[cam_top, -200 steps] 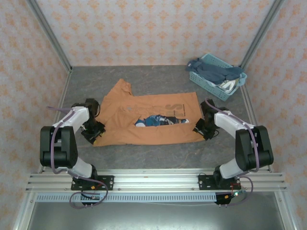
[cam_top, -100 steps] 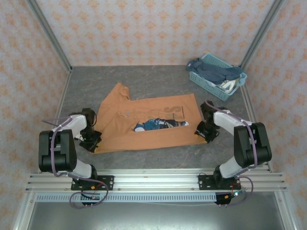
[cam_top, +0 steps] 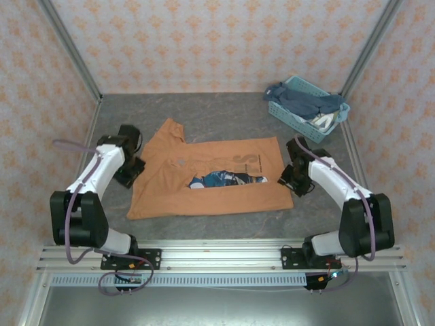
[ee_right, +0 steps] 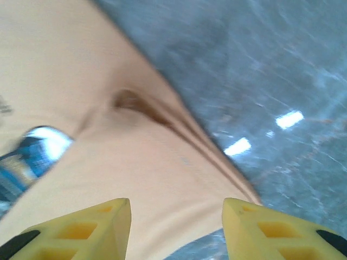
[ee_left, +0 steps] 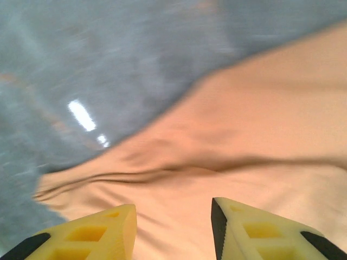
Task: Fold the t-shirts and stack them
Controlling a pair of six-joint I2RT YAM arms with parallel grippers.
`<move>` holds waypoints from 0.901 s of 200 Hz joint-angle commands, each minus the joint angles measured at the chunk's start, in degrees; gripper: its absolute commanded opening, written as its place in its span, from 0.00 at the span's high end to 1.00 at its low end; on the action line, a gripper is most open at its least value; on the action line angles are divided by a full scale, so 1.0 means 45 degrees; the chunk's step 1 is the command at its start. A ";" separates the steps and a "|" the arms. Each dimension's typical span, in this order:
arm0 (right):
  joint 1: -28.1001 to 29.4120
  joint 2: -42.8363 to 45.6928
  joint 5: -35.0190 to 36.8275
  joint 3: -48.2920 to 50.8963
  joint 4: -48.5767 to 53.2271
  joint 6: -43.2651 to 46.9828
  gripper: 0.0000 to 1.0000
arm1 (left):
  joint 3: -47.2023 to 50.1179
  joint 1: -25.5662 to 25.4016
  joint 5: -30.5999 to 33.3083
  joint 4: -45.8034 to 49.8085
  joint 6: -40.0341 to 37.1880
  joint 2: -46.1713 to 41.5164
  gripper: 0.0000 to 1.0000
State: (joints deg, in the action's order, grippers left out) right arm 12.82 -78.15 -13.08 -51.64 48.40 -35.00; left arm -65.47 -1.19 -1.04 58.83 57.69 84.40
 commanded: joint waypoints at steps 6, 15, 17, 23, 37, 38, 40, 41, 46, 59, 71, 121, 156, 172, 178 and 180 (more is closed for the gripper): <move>0.0672 -0.0195 0.0097 -0.0908 -0.0478 0.0877 0.51 | -0.2618 -0.1654 -0.0107 -0.0367 -0.2545 0.2399 0.62; 0.0794 -0.0450 0.0047 -0.1176 -0.0513 0.1005 0.51 | -0.3836 -0.2114 0.0098 0.0126 -0.3430 0.3446 0.63; 0.0826 -0.0501 0.0029 -0.1214 -0.0519 0.1041 0.51 | -0.4100 -0.2220 0.0173 0.0232 -0.3608 0.3728 0.64; 0.0885 -0.0649 -0.0031 -0.1338 -0.0579 0.1101 0.50 | -0.4791 -0.2486 0.0455 0.0547 -0.4302 0.4395 0.65; 0.0988 -0.1086 -0.0187 -0.1507 -0.0683 0.1185 0.50 | -0.5795 -0.2798 0.0912 0.1048 -0.5205 0.5467 0.65; 0.0984 -0.1108 -0.0202 -0.1510 -0.0690 0.1191 0.50 | -0.5818 -0.2800 0.0913 0.1068 -0.5253 0.5690 0.65; 0.0980 -0.1178 -0.0243 -0.1513 -0.0696 0.1190 0.50 | -0.5914 -0.2796 0.0938 0.1092 -0.5318 0.5910 0.65; 0.0990 -0.1202 -0.0260 -0.1513 -0.0697 0.1193 0.50 | -0.5955 -0.2799 0.0946 0.1109 -0.5368 0.5989 0.65; 0.0983 -0.1382 -0.0337 -0.1513 -0.0685 0.1192 0.50 | -0.6173 -0.2803 0.1006 0.1223 -0.5571 0.6320 0.65; 0.0990 -0.1918 -0.0447 -0.1528 -0.0516 0.1101 0.50 | -0.6615 -0.2820 0.1145 0.1414 -0.5941 0.6971 0.62; 0.0984 -0.2208 -0.0547 -0.1319 -0.0536 0.0963 0.51 | -0.6838 -0.2885 0.1042 0.1337 -0.6556 0.7388 0.60; 0.0982 -0.2664 -0.0361 -0.0559 -0.0797 0.0569 0.52 | -0.7189 -0.3097 0.2251 0.1277 -0.7117 0.8481 0.60; 0.0994 -0.3079 -0.0150 -0.0479 -0.0614 0.0611 0.53 | -0.6968 -0.3096 0.2750 0.1259 -0.7195 0.8774 0.61; 0.0983 -0.3241 -0.0101 -0.0405 -0.0595 0.0553 0.53 | -0.6878 -0.3095 0.2745 0.1162 -0.7195 0.8813 0.61; 0.0997 -0.3258 -0.0092 -0.0367 -0.0600 0.0535 0.53 | -0.6876 -0.3099 0.2750 0.1128 -0.7178 0.8849 0.61; 0.0998 -0.3268 -0.0089 -0.0362 -0.0595 0.0528 0.53 | -0.6876 -0.3096 0.2750 0.1112 -0.7176 0.8853 0.61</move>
State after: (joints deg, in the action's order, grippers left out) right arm 17.02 -92.07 -15.20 -54.28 44.53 -31.70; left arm -95.96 -14.70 8.25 62.48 26.46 123.13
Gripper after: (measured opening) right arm 0.468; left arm 0.393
